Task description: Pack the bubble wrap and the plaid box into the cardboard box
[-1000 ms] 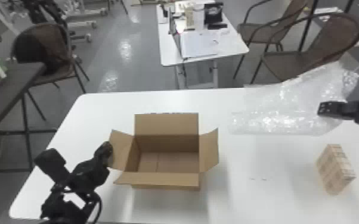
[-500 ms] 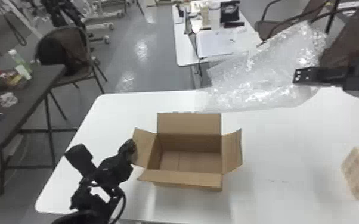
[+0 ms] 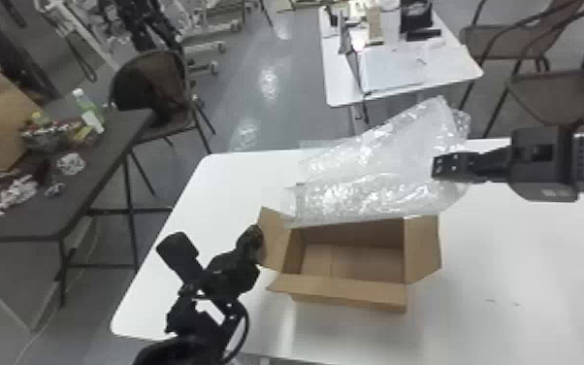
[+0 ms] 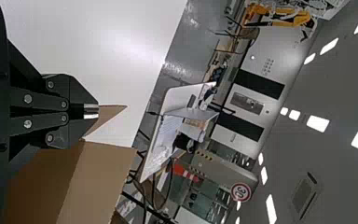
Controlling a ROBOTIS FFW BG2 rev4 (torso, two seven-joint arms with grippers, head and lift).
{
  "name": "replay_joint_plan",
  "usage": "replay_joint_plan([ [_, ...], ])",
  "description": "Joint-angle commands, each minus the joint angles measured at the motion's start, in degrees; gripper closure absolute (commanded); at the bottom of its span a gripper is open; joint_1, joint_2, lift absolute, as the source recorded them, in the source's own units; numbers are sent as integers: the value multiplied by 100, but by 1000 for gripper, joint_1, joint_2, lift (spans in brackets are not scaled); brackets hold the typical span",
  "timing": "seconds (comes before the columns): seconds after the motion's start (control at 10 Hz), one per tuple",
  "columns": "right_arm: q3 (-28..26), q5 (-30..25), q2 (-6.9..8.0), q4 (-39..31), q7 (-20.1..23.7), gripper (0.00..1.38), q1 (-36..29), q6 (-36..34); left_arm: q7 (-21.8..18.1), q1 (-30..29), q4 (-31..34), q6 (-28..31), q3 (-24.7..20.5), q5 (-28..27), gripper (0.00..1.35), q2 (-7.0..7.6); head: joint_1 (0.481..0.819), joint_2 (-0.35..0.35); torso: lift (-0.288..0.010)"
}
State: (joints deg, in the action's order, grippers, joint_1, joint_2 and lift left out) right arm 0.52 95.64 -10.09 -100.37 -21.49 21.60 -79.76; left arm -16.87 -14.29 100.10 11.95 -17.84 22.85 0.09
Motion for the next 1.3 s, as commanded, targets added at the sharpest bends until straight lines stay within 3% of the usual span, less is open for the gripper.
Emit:
replay_joint_plan([
  [0.0,177,-247,42,492,392,1283,-33,13,0,-12,1,9,0,18,1220,-24,695,350,-64],
  [0.3,397,-397,68,1257,831,1283,-174,13,0,-4,-17,-9,18,27,1220,-24,695,350,-64],
  [0.4,397,-757,77,1301,840,1283,-235,22,0,-30,-26,-35,18,44,1220,-24,695,350,-64],
  [0.7,924,-2893,139,2145,3503,1283,-147,725,0,-21,-26,-35,27,62,1220,-24,695,350,-64],
  [0.9,1530,-4035,191,3076,5507,1239,143,1630,0,-21,-35,-35,44,62,1220,-24,695,350,-64],
  [1.0,1565,-4536,253,3252,6043,745,204,1841,0,-21,-35,-35,53,70,1220,-24,695,350,-64],
  [1.1,1557,-4818,218,3006,6078,208,222,1850,0,-39,-35,-62,44,88,1220,-24,695,350,-64],
  [1.2,1486,-4844,183,2751,6096,44,231,1850,0,-48,-35,-62,44,106,1220,-24,695,350,-64],
])
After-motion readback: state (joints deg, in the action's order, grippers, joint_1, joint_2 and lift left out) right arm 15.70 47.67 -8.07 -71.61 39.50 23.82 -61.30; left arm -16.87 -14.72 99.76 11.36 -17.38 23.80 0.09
